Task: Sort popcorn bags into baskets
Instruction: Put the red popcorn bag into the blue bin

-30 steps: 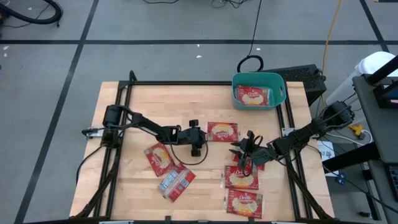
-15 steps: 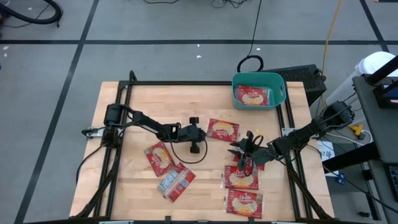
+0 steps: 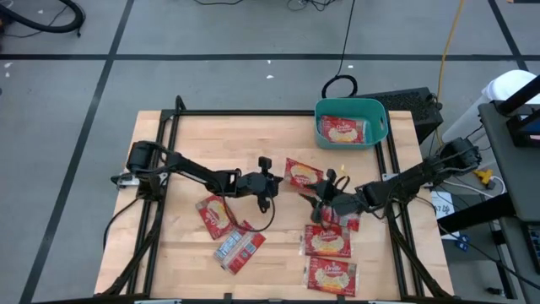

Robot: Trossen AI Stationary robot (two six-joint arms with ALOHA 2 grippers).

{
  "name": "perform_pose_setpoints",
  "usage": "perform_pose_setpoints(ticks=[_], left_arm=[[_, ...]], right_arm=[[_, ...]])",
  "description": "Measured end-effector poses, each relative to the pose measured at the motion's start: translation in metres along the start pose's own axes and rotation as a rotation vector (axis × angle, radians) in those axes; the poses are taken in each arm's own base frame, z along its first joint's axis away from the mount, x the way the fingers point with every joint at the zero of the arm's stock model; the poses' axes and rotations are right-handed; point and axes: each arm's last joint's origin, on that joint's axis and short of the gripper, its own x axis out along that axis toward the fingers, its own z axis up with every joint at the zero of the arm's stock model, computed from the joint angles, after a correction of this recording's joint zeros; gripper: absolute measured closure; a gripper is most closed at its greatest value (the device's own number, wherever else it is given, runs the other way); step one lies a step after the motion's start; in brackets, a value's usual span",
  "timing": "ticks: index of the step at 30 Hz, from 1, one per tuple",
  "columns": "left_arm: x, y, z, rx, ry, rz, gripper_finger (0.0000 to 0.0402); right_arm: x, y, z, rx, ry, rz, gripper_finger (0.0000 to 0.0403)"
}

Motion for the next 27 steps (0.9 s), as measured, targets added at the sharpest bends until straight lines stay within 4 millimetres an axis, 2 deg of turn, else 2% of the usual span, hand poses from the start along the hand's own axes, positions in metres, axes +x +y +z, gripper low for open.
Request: perform_pose_setpoints(ticks=[3,8,12,19,22,27], left_arm=[[-0.004,0.005,0.003,0.04,-0.006,0.021,0.04],[-0.015,0.017,0.013,0.141,-0.036,0.064,0.0401],[-0.025,0.028,0.021,0.198,-0.072,0.097,0.0401],[-0.029,0.034,0.026,0.274,-0.131,0.097,0.0401],[-0.028,0.036,0.026,0.291,-0.158,0.085,0.0401],[-0.027,0.039,0.026,0.308,-0.171,0.09,0.0401]], right_arm=[[0.007,-0.005,0.014,-0.075,0.024,-0.021,0.0262],[0.02,-0.022,0.029,-0.136,0.095,0.079,0.023],[0.026,-0.046,0.05,-0.127,0.163,0.151,0.019],[0.032,-0.096,0.096,-0.153,0.105,0.199,0.0127],[0.038,-0.114,0.112,-0.151,0.082,0.265,0.0117],[0.043,-0.137,0.12,-0.13,0.135,0.407,0.012]])
